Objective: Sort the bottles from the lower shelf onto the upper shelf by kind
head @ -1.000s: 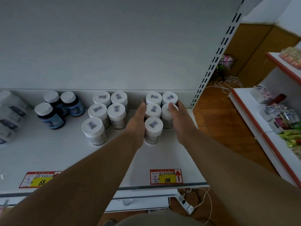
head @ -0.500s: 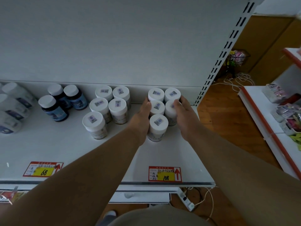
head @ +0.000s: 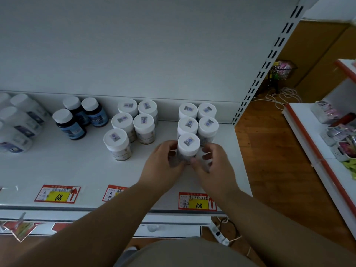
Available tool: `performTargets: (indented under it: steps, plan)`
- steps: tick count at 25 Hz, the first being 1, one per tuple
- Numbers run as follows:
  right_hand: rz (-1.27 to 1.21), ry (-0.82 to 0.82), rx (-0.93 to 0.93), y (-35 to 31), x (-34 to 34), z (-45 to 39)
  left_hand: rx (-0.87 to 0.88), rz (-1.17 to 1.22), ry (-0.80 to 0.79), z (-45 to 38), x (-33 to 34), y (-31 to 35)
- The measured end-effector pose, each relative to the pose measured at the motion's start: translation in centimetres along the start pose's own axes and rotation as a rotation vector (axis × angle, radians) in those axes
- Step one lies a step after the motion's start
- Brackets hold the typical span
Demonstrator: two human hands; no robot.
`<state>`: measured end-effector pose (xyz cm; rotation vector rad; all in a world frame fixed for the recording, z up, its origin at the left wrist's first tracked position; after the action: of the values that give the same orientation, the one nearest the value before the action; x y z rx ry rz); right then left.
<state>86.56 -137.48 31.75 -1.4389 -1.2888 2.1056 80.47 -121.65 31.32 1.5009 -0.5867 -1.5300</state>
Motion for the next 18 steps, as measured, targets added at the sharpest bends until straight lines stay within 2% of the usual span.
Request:
performTargets:
  steps: [4, 18]
  plan:
    - [0.096, -0.001, -0.104, -0.9, 0.6, -1.1, 0.038, -0.077, 0.034, -1.0, -0.1, 0.5]
    - [0.092, -0.040, -0.111, -0.9, 0.5, -1.2, 0.095, -0.101, 0.044, -0.7, -0.6, 0.3]
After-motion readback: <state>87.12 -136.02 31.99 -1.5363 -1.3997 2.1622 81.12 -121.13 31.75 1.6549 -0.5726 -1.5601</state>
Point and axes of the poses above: each hand's wrist, its own z-axis away from the middle knuckle, its own x-axis out of the palm, y = z × x, the point moved 5 cm from there along -z, towards the middle knuckle, and after that the axes turned 11 degrees about -y, right-handed, at the moved point
